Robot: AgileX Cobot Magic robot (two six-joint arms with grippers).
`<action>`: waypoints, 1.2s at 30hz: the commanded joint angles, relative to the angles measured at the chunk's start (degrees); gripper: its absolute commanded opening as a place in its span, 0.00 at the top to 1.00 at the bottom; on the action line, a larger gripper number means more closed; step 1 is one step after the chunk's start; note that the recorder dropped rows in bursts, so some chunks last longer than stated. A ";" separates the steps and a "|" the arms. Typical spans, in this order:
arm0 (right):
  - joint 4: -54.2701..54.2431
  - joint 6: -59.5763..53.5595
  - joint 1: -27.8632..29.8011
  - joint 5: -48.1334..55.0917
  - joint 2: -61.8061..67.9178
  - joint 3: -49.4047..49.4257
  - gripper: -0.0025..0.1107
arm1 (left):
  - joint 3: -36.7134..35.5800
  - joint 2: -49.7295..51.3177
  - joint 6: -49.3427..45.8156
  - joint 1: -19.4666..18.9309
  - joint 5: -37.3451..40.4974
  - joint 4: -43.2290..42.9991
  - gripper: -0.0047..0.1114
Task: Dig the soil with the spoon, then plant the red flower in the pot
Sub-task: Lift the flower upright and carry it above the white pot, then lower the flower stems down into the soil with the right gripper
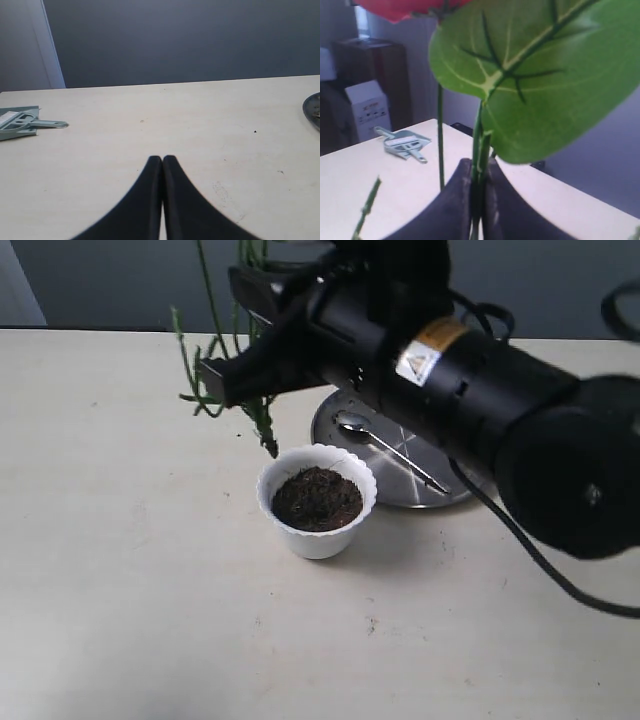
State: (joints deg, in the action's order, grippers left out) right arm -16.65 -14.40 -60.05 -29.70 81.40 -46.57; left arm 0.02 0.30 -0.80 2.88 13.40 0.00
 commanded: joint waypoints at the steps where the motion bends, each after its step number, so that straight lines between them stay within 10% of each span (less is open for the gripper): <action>1: -10.24 -6.56 0.08 -11.05 -0.45 4.93 0.98 | -0.02 -0.30 0.22 -0.01 -0.17 0.00 0.96; 36: -14.56 -1.42 0.08 -14.61 8.66 8.57 0.98 | -0.02 -0.30 0.22 -0.01 -0.17 0.00 0.96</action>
State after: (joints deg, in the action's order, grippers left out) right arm -31.90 -17.38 -60.05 -42.77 88.67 -38.32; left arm 0.02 0.30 -0.80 2.88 13.40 0.00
